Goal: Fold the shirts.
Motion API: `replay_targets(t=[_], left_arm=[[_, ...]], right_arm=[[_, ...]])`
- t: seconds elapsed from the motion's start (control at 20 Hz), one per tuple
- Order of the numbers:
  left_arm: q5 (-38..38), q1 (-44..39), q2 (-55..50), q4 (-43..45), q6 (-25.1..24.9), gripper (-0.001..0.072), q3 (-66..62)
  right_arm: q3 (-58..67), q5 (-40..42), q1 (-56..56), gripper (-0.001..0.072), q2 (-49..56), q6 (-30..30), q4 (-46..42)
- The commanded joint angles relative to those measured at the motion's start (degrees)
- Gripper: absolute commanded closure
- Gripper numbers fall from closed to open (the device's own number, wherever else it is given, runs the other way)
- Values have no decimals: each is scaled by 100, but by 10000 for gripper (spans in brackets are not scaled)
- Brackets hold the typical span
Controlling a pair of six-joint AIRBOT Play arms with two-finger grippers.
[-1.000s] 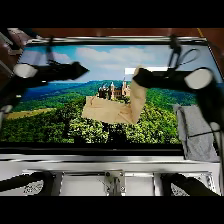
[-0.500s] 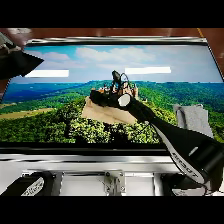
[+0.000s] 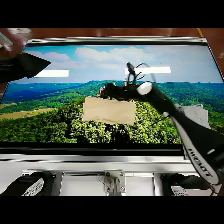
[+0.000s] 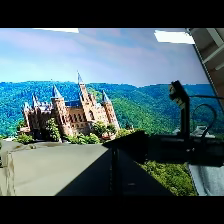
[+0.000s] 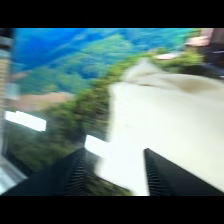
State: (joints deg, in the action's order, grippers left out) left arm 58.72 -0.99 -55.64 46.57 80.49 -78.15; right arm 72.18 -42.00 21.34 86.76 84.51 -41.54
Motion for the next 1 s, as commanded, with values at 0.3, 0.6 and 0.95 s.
replay_targets(t=[0.3,0.6,0.95], left_arm=[[-17,-9,-136,22,-50,671,4],[-17,-11,-208,-190,-26,671,4],[-20,-11,-208,-264,-26,671,4]], right_arm=[[-1213,-2087,-1974,30,-238,846,-1928],[-1333,-1147,-1550,32,476,103,-188],[-1333,-813,-1421,162,835,-11,426]])
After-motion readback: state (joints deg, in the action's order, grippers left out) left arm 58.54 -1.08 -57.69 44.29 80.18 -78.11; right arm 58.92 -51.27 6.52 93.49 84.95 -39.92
